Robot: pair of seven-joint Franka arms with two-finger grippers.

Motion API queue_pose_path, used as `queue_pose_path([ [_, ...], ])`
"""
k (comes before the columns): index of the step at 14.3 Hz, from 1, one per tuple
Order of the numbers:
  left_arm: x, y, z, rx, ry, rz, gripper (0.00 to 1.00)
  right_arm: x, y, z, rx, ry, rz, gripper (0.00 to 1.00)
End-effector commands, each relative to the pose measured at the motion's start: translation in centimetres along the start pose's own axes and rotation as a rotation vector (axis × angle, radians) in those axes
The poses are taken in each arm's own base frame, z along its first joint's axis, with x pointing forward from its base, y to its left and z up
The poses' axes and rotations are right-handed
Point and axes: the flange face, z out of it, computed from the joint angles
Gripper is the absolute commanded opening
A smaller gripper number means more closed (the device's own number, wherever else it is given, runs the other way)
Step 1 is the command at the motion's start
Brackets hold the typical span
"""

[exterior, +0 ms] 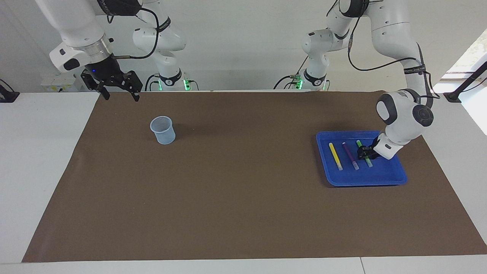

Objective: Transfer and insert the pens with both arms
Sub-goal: 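Grasp the green pen in the tray with the left gripper and lift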

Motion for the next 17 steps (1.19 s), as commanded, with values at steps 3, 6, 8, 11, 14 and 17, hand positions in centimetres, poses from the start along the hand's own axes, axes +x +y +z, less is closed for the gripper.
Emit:
queue_pose_path([
  [3,-0.4,0.3,0.2,0.014,0.003,-0.055,0.13,-0.5,-0.7,0.0,0.013,0.012,0.009,1.00],
  [6,-0.3,0.1,0.2,0.014,0.006,-0.058,0.00,-0.4,-0.5,-0.1,0.013,0.012,0.012,1.00],
  [8,-0.2,0.2,0.1,0.014,0.006,-0.056,0.00,-0.5,-0.7,0.0,0.012,0.004,0.007,1.00],
  [11,0.1,0.4,-0.5,0.014,0.006,-0.052,0.00,-0.5,-0.1,0.0,0.012,0.003,0.016,1.00],
  [14,1.2,0.2,-4.7,0.008,-0.018,-0.060,0.00,-0.4,0.1,0.0,0.013,0.003,0.019,1.00],
  [17,1.8,1.0,-9.4,0.001,-0.054,-0.149,0.00,-0.5,0.1,0.0,0.012,0.001,0.019,1.00],
])
